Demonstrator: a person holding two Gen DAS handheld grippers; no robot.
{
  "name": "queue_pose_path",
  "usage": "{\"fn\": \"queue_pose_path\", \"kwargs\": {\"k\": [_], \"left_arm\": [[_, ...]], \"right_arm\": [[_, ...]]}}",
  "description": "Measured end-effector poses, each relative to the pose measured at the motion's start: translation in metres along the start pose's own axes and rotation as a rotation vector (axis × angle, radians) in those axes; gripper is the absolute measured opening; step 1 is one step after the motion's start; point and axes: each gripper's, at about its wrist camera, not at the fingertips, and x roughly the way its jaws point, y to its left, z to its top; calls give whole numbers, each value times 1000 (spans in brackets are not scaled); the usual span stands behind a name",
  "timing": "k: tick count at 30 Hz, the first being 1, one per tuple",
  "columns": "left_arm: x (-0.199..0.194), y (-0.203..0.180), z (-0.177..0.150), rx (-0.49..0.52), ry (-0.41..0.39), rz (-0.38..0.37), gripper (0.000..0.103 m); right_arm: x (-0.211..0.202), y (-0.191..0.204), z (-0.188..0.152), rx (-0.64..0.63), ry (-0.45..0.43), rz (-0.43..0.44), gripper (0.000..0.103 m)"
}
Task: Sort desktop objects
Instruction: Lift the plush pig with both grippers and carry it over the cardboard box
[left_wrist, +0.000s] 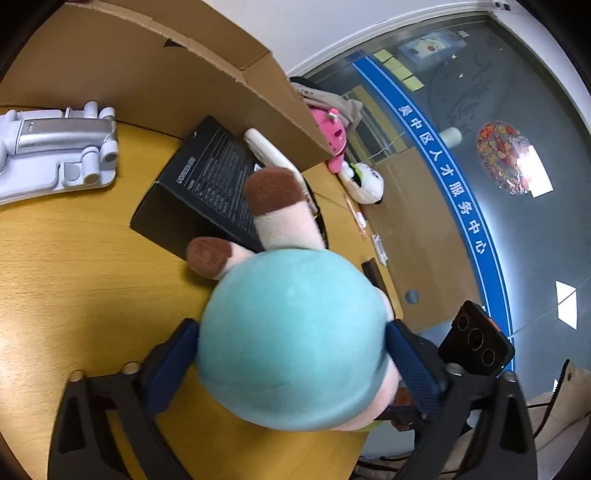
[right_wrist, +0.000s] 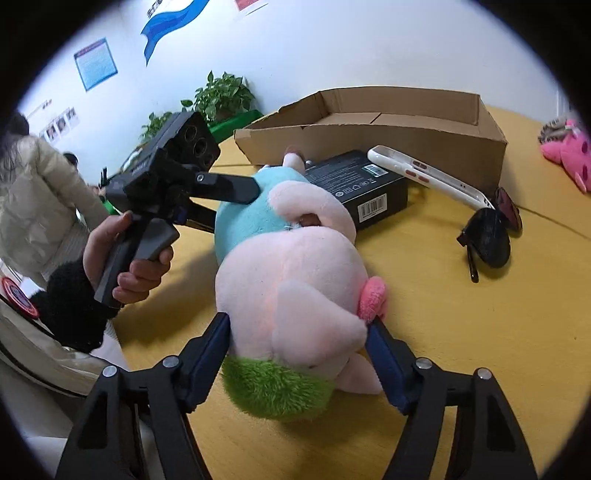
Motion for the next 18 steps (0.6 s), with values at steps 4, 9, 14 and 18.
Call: {"fn": "queue_pose_path", "kwargs": {"k": [4, 9, 14, 18], "left_arm": [[-5, -8, -1, 16, -26, 18, 91], [-27, -23, -1, 66, -87, 35, 89], [-58, -50, 9, 143, -165, 78, 89], [-83, -75, 27, 223, -216, 111, 89]], "right_arm": [[-4, 3, -1, -5, -4, -5, 70], [-10, 21, -2, -41, -54, -8, 64], [-21, 31, 12, -63, -138, 13, 64], [-27, 44, 34, -101, -184, 12, 64]]}}
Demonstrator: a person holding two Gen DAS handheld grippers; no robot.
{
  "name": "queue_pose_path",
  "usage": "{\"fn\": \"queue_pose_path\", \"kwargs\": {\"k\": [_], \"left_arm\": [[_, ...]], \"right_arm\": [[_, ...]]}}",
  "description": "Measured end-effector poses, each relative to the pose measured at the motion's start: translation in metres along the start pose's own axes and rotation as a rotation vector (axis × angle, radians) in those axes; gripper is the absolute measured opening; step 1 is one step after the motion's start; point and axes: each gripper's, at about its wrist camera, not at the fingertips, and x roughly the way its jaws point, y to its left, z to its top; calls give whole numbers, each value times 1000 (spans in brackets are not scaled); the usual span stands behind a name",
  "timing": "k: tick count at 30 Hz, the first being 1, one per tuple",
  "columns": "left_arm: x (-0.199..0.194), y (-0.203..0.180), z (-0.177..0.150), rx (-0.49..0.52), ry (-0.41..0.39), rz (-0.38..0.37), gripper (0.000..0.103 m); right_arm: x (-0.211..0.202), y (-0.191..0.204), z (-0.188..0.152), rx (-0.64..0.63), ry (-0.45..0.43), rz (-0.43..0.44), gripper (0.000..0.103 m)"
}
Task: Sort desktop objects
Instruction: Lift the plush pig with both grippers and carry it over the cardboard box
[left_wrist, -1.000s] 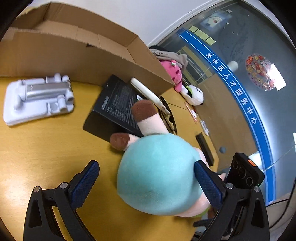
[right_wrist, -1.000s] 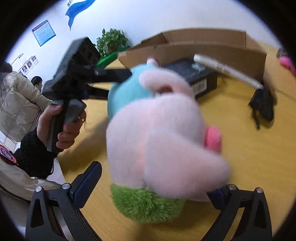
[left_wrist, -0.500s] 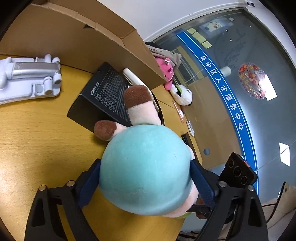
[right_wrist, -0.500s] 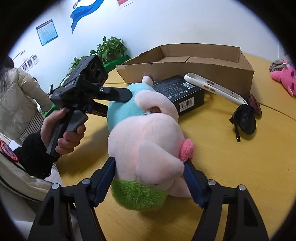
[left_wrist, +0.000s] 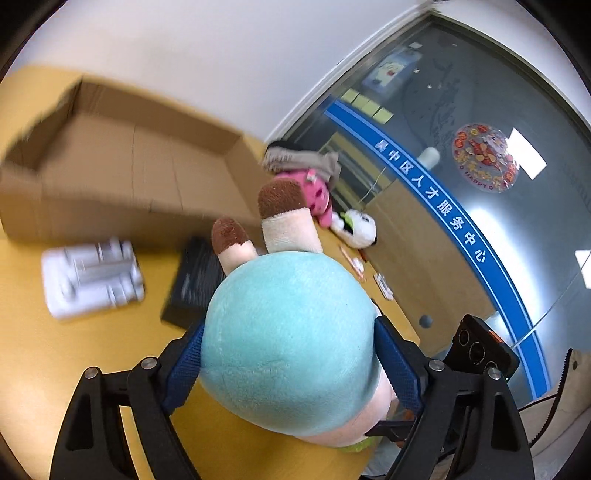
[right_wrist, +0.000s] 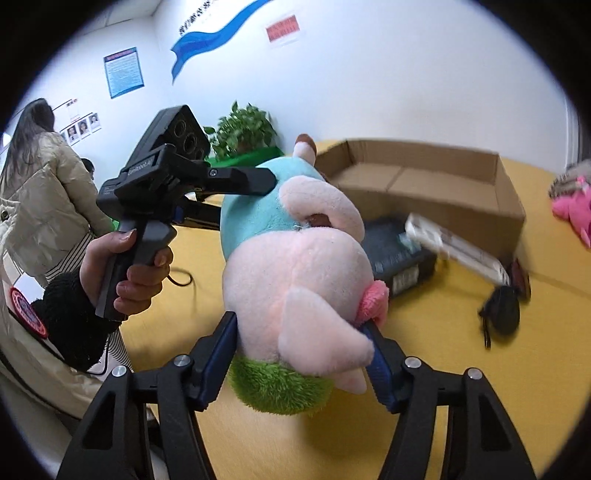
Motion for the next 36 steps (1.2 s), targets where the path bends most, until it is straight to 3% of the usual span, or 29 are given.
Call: {"fn": "queue_pose_path", "kwargs": {"k": [14, 22, 29, 36], "left_arm": [[-53, -58, 122, 247, -150, 30, 89], [-70, -68, 202, 332, -210, 67, 87], [-75, -41, 276, 323, -245, 88, 87], [-73, 12, 350, 269, -294, 148, 87]], "right_arm": [[-24, 9, 110, -111, -196, -66, 64], [-15, -2, 181, -135, -277, -68, 64], [11, -28, 251, -146, -313, -48, 64], [61, -62, 326, -163, -279, -8, 64]]}}
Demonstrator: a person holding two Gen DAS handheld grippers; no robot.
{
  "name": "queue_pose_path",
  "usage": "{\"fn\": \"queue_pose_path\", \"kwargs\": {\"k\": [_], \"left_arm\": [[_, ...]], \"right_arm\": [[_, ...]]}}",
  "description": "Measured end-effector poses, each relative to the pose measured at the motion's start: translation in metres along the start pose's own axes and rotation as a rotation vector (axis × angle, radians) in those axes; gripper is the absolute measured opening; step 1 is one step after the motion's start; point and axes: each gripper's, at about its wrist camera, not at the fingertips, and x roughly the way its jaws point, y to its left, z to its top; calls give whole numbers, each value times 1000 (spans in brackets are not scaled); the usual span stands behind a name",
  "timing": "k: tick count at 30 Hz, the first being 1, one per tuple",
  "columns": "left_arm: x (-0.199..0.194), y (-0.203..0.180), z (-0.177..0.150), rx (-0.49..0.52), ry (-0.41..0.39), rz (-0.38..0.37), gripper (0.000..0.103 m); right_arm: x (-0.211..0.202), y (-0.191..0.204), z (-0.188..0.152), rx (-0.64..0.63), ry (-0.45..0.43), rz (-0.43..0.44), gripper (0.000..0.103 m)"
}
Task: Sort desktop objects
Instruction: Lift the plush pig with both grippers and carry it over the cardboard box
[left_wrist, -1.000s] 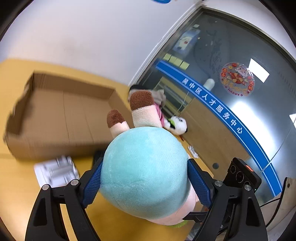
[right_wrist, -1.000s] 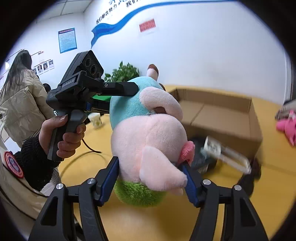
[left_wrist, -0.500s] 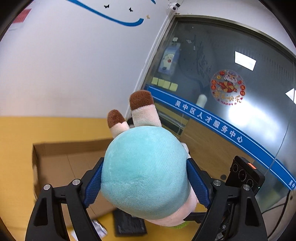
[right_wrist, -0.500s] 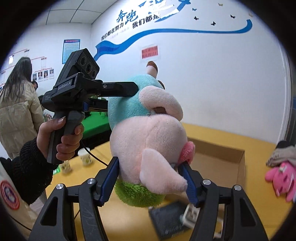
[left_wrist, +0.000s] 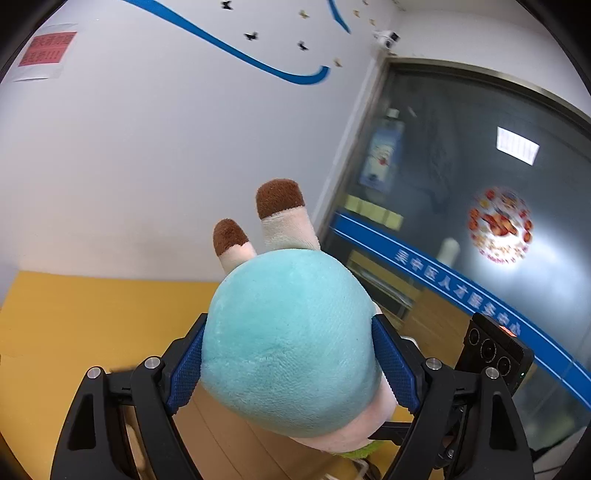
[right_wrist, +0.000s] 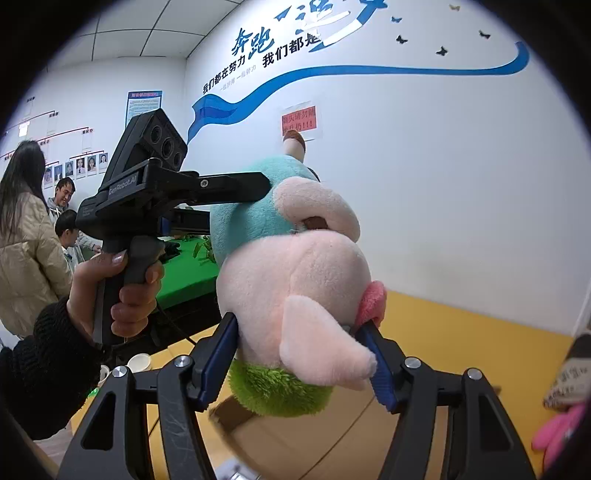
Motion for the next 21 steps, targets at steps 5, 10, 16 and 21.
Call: {"fn": "queue_pose_path", "kwargs": {"k": [5, 10, 16, 21], "left_arm": [[35, 62, 16, -89, 23, 6, 87], [82, 113, 2, -147, 96, 15, 87], [141, 170, -47, -227, 215, 53, 87], [174, 212, -105, -307, 326, 74, 87]], "right_arm": [[51, -33, 17, 12, 39, 25, 64], [103, -63, 3, 52, 108, 30, 64], [158, -89, -50, 136, 221, 39, 64], [194, -101, -110, 190, 346, 41, 64]]}}
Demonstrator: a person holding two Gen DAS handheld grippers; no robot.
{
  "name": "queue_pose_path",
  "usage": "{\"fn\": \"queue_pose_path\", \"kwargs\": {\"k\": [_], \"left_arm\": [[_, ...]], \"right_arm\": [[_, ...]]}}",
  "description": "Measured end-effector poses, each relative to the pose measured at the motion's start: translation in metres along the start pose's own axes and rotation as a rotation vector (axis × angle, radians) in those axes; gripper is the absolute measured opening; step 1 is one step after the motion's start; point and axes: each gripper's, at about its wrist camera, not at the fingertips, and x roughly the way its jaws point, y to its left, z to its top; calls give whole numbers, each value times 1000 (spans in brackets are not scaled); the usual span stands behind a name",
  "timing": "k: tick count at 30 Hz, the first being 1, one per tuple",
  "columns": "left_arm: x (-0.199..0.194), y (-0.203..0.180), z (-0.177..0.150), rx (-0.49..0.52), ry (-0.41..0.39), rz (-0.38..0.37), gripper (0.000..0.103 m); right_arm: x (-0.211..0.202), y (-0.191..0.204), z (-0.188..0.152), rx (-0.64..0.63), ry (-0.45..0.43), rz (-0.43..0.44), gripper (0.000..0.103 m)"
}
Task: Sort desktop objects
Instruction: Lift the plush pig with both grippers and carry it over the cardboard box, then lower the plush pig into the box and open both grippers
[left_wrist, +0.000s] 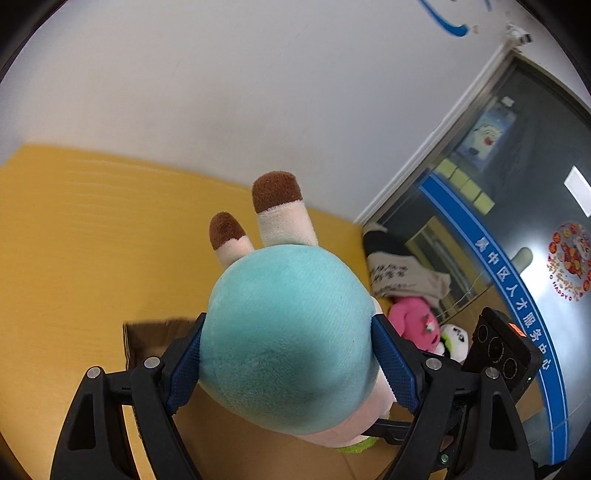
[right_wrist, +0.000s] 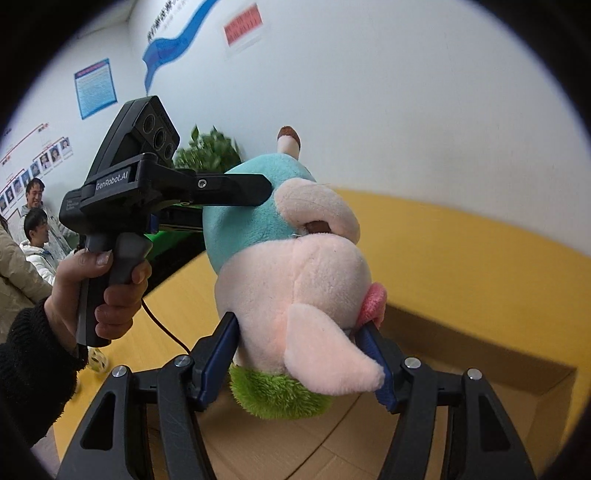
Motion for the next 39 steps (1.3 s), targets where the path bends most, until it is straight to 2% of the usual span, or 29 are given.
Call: {"fn": "queue_pose_path", "kwargs": {"k": [4, 9, 13, 21, 28, 31, 34, 35, 37, 39], "left_arm": [[24, 24, -26, -49, 60, 23, 87], [34, 34, -37, -60, 98, 41, 88], [36, 26, -34, -36, 107, 54, 88], [44, 19, -21, 25, 202, 88, 90], [70, 25, -22, 68, 318, 198, 94], [80, 22, -29, 100, 343, 253, 98], [76, 13, -32, 123, 338, 295, 99], [70, 6, -32, 141, 315, 318, 99], [50, -6, -31, 168, 250, 336, 100], [17, -18, -28, 186, 157, 343, 100]], "right_arm": [[31, -7, -29, 52, 86, 4, 64], [48, 0, -50, 108, 138, -3, 64], [43, 6, -62, 202, 129, 5, 64], [32, 30, -84, 395, 99, 30, 64], [44, 42, -108, 524, 116, 47, 64], [50, 48, -119, 531, 148, 20, 72], [43, 49, -129, 545, 148, 12, 86], [36, 50, -131, 539, 136, 1, 87], [15, 57, -132, 511, 104, -9, 91], [-10, 68, -134, 466, 74, -14, 101]]}}
